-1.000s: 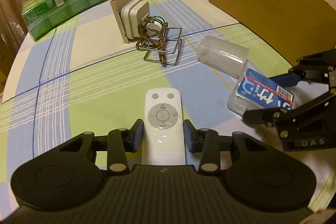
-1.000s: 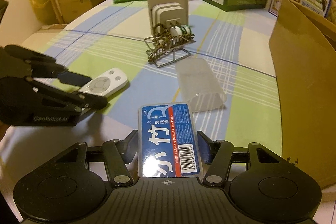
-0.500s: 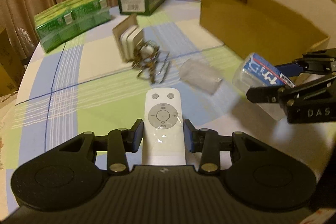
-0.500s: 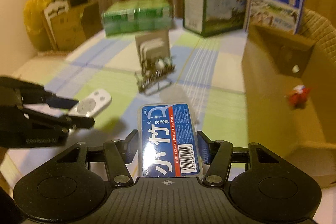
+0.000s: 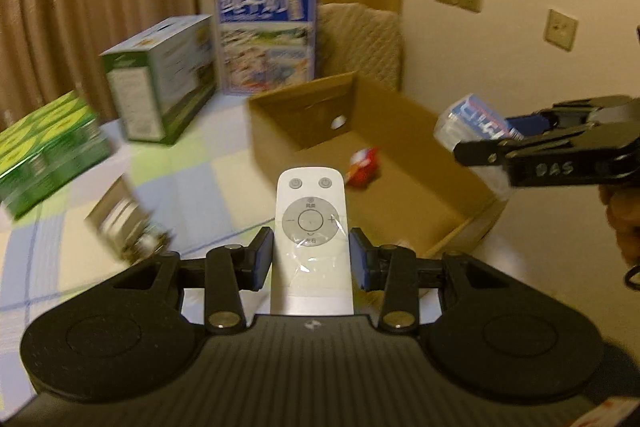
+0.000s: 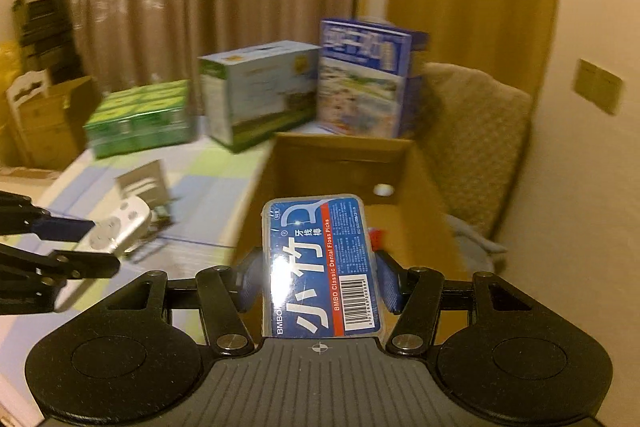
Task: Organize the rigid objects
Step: 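Carry the remote into the cardboard box and open the left tool while the right tool holds the floss box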
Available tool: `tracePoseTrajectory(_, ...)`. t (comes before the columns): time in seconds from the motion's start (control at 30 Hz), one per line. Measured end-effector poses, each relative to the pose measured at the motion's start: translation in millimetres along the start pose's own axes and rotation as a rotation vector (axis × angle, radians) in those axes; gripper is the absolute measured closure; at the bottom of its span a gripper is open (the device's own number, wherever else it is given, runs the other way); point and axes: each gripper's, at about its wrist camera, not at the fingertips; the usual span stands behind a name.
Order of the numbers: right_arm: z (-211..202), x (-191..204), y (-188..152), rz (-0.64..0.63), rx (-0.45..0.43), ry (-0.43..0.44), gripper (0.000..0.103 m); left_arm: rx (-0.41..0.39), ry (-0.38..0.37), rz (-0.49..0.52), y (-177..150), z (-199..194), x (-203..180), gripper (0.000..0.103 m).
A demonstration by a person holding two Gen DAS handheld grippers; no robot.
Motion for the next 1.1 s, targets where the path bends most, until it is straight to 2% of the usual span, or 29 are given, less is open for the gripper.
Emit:
tracePoseTrajectory(0.17,3,-38,-7,0.055,0.019,-0.023,0.048,0.009,-0.038,0.026,20,27,-28,0.068)
tracePoseTrajectory(0.37,6,-62,-16,0.093,0.035,-0.017,0.048,0.042,-0.058,0.044,28,56,-47,0.068)
tracePoseTrajectory(0.6,19,-70,-18,0.112,0.050,-0.011,0.048,0.076,-0.057,0.047,28,76,-56,0.068)
tracePoseTrajectory(1.1,31,-78,-20,0.126,0.073,-0.015,0.048,0.096,-0.071,0.032,31,91,-60,0.068)
Point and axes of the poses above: each gripper's, at about its wrist camera, not at the fingertips, and z roughly the way its jaws point, x to its left, y to its top, and after that the axes turned 6 degrees about -x, right-handed
